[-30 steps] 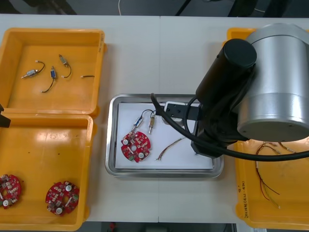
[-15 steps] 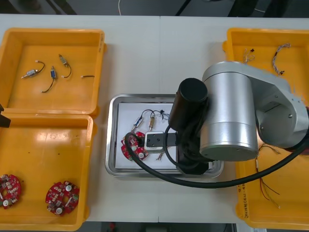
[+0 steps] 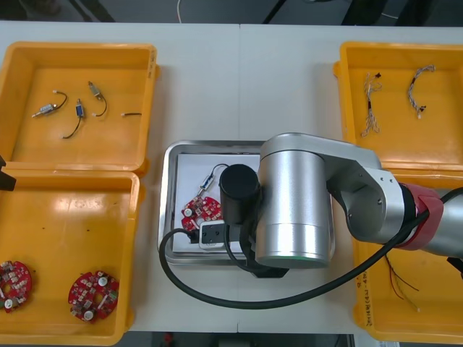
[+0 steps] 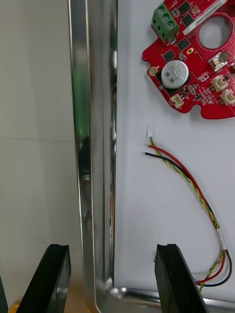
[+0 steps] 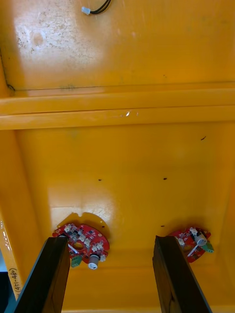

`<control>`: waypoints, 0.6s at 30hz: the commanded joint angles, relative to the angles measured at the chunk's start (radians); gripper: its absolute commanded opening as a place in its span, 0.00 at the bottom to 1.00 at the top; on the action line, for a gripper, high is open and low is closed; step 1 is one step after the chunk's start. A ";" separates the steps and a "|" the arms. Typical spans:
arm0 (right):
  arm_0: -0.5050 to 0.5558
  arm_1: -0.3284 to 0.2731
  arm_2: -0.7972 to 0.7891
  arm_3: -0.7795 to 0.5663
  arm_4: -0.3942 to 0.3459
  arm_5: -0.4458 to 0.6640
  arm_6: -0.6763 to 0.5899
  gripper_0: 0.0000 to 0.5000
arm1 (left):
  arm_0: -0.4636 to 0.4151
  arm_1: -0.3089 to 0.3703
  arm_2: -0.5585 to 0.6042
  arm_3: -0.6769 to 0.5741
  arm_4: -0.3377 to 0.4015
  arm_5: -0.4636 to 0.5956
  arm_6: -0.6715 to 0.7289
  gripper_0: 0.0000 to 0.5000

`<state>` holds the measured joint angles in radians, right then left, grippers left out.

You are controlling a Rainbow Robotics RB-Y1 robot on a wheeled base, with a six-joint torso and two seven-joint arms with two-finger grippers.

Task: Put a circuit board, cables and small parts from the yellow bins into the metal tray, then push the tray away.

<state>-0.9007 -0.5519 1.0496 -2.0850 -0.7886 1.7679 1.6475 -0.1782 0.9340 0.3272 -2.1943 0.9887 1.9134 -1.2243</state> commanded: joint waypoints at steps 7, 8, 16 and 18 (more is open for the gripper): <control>0.057 0.061 0.040 0.000 0.101 -0.027 -0.035 1.00 | 0.016 -0.009 0.032 -0.025 -0.007 0.006 -0.084 1.00; 0.062 0.063 0.044 0.000 0.107 -0.028 -0.035 1.00 | 0.016 -0.009 0.032 -0.025 -0.007 0.006 -0.084 1.00; 0.080 0.086 0.075 0.052 0.118 -0.044 -0.051 1.00 | 0.016 -0.009 0.032 -0.025 -0.007 0.006 -0.084 1.00; 0.080 0.095 0.078 0.077 0.117 -0.053 -0.054 1.00 | 0.016 -0.009 0.032 -0.025 -0.007 0.006 -0.084 1.00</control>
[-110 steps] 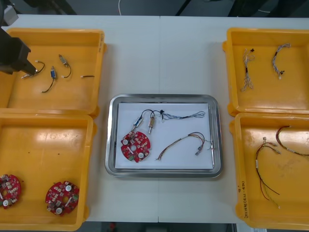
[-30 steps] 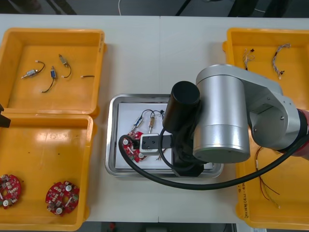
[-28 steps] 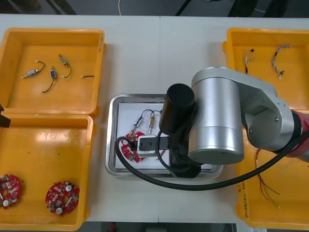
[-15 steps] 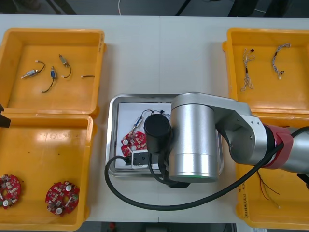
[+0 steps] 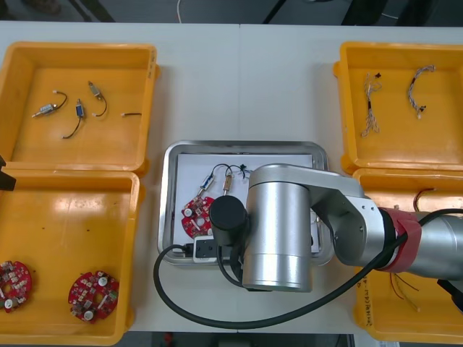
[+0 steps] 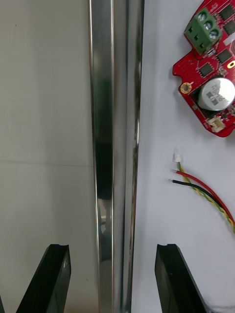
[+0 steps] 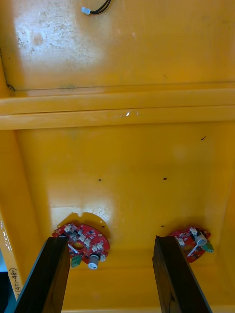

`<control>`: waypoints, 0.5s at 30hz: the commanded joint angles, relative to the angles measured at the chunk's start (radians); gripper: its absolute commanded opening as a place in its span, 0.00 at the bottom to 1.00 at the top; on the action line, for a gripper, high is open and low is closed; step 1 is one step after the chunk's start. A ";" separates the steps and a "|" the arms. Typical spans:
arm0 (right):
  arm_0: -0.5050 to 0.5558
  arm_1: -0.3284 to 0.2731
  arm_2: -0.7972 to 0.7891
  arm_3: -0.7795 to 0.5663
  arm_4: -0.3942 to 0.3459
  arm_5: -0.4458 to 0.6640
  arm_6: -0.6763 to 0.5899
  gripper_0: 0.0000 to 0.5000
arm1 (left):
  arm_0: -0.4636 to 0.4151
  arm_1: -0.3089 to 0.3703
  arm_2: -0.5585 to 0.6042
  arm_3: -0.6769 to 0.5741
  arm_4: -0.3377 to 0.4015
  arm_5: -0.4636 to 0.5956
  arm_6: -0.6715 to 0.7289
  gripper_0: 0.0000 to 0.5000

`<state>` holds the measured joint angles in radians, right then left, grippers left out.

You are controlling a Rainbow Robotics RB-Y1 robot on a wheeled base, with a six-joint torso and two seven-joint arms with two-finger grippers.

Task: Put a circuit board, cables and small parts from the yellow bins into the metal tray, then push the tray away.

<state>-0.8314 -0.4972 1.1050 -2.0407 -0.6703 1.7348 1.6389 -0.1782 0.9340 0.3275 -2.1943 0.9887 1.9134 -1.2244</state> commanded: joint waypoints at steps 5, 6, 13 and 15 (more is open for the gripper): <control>0.011 0.068 0.029 0.068 -0.003 -0.037 -0.053 1.00 | 0.016 -0.009 0.031 -0.025 -0.007 0.006 -0.084 1.00; 0.011 0.069 0.032 0.071 -0.002 -0.038 -0.054 1.00 | 0.016 -0.009 0.031 -0.025 -0.007 0.006 -0.084 1.00; 0.012 0.077 0.084 0.074 0.047 -0.064 -0.067 1.00 | 0.016 -0.009 0.031 -0.025 -0.007 0.006 -0.084 1.00; 0.015 0.077 0.088 0.074 0.046 -0.069 -0.073 1.00 | 0.016 -0.009 0.031 -0.025 -0.007 0.006 -0.084 1.00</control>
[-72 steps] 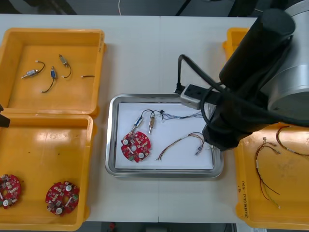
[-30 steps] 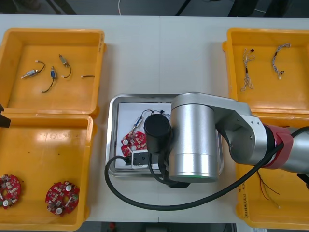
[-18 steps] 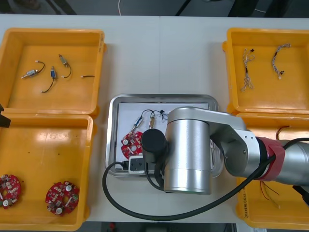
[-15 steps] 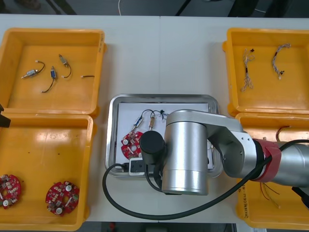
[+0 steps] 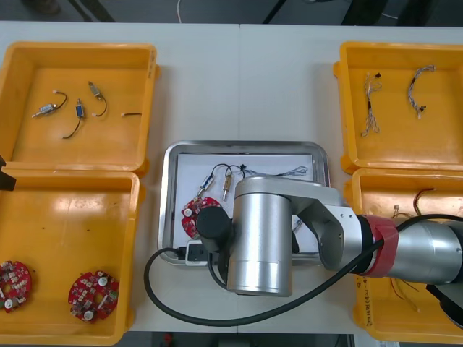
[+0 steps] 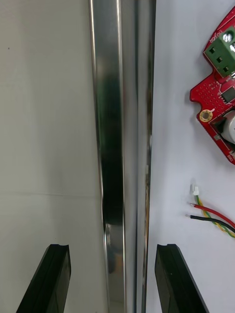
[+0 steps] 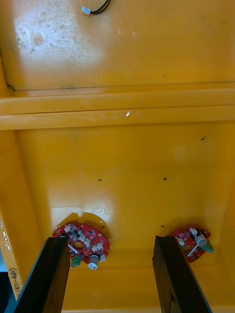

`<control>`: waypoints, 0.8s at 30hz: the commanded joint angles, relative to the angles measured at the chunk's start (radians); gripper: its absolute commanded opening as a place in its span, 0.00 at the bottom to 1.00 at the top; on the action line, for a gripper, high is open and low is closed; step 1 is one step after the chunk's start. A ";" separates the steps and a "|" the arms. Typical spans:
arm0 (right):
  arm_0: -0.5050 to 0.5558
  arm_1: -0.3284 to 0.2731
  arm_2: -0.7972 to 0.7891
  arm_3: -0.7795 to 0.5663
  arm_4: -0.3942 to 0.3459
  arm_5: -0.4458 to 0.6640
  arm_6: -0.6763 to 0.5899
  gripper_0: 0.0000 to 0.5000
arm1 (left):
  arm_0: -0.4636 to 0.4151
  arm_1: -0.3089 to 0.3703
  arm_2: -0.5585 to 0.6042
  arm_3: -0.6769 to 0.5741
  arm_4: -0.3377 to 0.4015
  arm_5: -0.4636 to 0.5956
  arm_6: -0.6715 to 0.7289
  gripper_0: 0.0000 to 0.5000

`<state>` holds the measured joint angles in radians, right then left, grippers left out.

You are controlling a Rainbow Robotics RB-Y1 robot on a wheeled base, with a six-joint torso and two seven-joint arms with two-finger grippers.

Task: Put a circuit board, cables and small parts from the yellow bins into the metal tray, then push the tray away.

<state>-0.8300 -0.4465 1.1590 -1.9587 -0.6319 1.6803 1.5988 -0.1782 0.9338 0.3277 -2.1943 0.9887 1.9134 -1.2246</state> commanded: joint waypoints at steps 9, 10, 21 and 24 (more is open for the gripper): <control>0.020 0.026 0.067 0.008 0.040 -0.037 -0.046 1.00 | 0.016 -0.009 0.031 -0.025 -0.007 0.006 -0.084 1.00; 0.022 0.026 0.070 0.011 0.040 -0.039 -0.046 1.00 | 0.016 -0.009 0.031 -0.025 -0.007 0.006 -0.084 1.00; 0.020 0.029 0.074 0.026 0.077 -0.065 -0.051 1.00 | 0.016 -0.009 0.031 -0.025 -0.007 0.006 -0.084 1.00; 0.020 0.031 0.074 0.026 0.086 -0.065 -0.053 1.00 | 0.016 -0.009 0.031 -0.025 -0.007 0.006 -0.084 1.00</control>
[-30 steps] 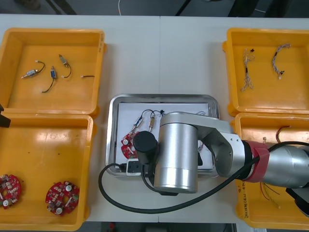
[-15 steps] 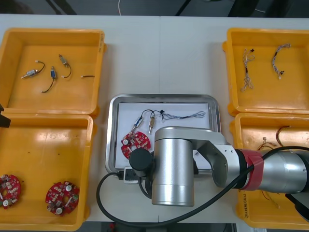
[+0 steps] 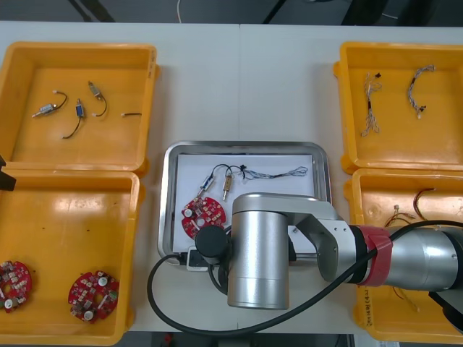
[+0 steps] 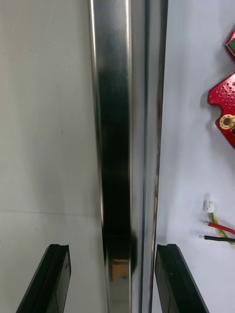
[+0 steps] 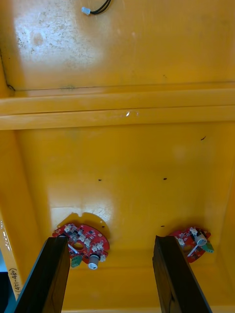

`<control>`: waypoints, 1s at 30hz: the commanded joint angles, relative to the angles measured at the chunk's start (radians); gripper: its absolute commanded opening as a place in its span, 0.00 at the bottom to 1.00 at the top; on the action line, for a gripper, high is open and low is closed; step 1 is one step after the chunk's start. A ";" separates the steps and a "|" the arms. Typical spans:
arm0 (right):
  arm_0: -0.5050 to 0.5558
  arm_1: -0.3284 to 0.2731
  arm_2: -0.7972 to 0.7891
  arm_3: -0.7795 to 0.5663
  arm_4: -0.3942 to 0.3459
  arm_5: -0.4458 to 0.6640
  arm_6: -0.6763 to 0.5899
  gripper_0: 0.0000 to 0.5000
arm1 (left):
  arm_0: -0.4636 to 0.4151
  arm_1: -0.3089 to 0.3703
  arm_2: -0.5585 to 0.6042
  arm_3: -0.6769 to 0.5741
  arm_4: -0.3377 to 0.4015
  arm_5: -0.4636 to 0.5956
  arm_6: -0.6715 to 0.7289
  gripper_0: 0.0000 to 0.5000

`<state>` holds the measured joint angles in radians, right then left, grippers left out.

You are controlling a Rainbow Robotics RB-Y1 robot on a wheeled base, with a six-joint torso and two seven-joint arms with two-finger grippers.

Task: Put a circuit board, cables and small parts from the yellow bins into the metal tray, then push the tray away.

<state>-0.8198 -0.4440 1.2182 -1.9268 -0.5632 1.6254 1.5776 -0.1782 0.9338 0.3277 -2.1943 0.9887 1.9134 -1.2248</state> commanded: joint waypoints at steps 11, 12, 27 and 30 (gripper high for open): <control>0.010 0.034 0.015 -0.008 0.046 -0.019 -0.031 0.42 | 0.016 -0.009 0.031 -0.025 -0.007 0.006 -0.084 1.00; 0.010 0.034 0.015 -0.009 0.048 -0.019 -0.031 0.17 | 0.016 -0.009 0.031 -0.025 -0.007 0.006 -0.084 1.00; 0.001 0.007 0.015 -0.024 0.071 -0.030 -0.018 0.00 | 0.016 -0.009 0.031 -0.025 -0.007 0.006 -0.084 1.00; -0.012 -0.009 0.015 -0.035 0.065 -0.036 -0.008 0.00 | 0.016 -0.009 0.031 -0.025 -0.007 0.006 -0.084 1.00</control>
<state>-0.8197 -0.4362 1.2200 -1.9282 -0.4986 1.6053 1.5776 -0.1782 0.9338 0.3277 -2.1943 0.9887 1.9134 -1.2249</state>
